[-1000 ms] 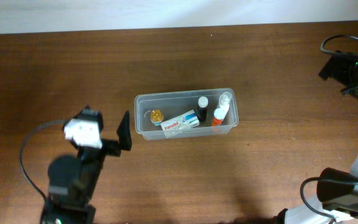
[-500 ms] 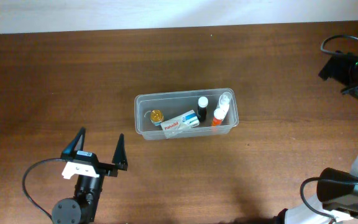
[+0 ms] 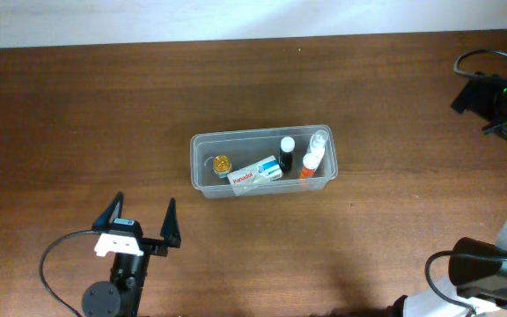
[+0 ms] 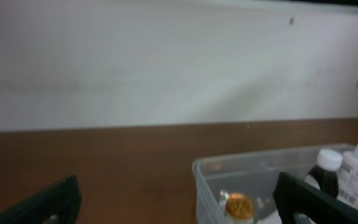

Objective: Pack container

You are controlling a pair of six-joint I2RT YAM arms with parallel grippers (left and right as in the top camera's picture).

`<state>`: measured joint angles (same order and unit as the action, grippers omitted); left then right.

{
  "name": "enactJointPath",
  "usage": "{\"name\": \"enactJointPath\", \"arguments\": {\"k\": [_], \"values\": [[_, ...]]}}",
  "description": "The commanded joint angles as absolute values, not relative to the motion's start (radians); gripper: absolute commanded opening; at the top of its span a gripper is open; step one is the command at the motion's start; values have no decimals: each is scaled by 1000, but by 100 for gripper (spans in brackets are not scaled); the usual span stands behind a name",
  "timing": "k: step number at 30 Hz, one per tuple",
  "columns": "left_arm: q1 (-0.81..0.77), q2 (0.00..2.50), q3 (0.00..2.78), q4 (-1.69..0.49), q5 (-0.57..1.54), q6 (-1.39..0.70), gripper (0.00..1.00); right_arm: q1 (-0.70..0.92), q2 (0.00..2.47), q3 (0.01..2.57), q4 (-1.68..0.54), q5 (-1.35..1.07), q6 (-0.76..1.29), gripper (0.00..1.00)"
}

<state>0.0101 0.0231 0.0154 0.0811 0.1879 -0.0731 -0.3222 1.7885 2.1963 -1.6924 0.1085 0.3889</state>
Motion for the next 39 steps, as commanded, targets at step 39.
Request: {"name": "enactJointPath", "arguments": {"k": [39], "values": [[16, 5, 9, -65, 172, -75, 99, -327, 1768, 2210, -1696, 144, 389, 98]]}}
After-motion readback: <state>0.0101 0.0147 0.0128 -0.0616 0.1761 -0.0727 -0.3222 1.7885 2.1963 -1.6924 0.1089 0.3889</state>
